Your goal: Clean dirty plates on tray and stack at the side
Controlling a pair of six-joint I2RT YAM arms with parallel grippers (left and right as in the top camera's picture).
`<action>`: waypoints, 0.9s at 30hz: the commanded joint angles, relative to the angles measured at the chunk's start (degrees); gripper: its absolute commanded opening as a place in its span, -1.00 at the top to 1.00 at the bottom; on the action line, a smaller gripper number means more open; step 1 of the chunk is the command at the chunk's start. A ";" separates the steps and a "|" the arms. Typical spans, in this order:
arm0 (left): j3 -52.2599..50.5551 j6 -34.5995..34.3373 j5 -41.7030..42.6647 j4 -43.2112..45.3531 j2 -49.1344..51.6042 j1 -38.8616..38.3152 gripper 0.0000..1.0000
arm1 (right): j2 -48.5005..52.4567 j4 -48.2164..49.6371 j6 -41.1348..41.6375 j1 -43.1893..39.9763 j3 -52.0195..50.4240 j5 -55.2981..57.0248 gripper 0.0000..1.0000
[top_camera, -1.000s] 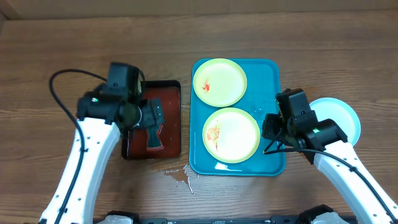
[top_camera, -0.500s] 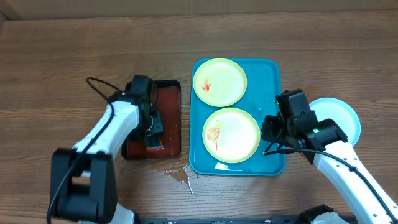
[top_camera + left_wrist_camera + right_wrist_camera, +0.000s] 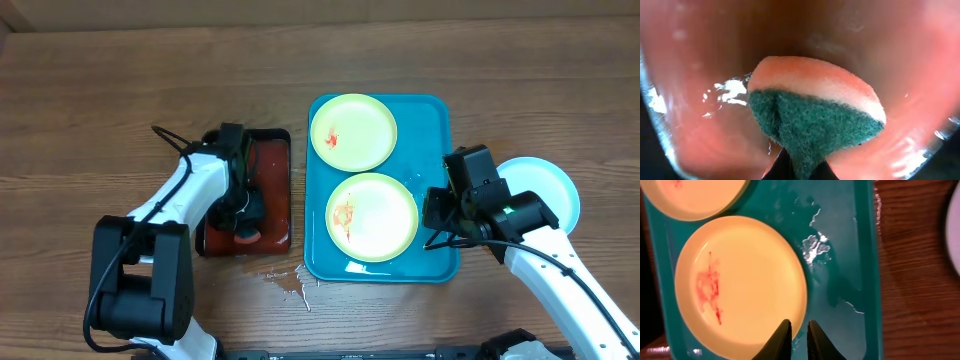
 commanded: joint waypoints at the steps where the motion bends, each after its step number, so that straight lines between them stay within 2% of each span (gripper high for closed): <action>1: 6.05 1.14 0.02 -3.13 -3.89 -0.37 0.92 | -0.17 -0.59 5.42 -0.11 0.76 8.96 0.73; 6: 11.19 1.27 -2.56 -6.71 -8.52 -0.37 0.92 | 0.02 -0.57 5.62 -0.11 0.76 9.84 0.63; 10: 11.41 1.60 -3.39 -6.80 -11.23 -0.37 0.92 | 1.51 -0.55 5.09 -0.11 0.72 9.81 0.62; 25: 11.39 2.43 -3.54 -8.00 -11.43 -0.37 0.92 | 12.26 1.09 4.98 -0.11 0.72 9.68 0.62; 27: 11.39 2.45 -3.52 -8.04 -11.43 -0.37 0.92 | 13.46 2.89 1.40 -0.11 0.72 6.67 0.58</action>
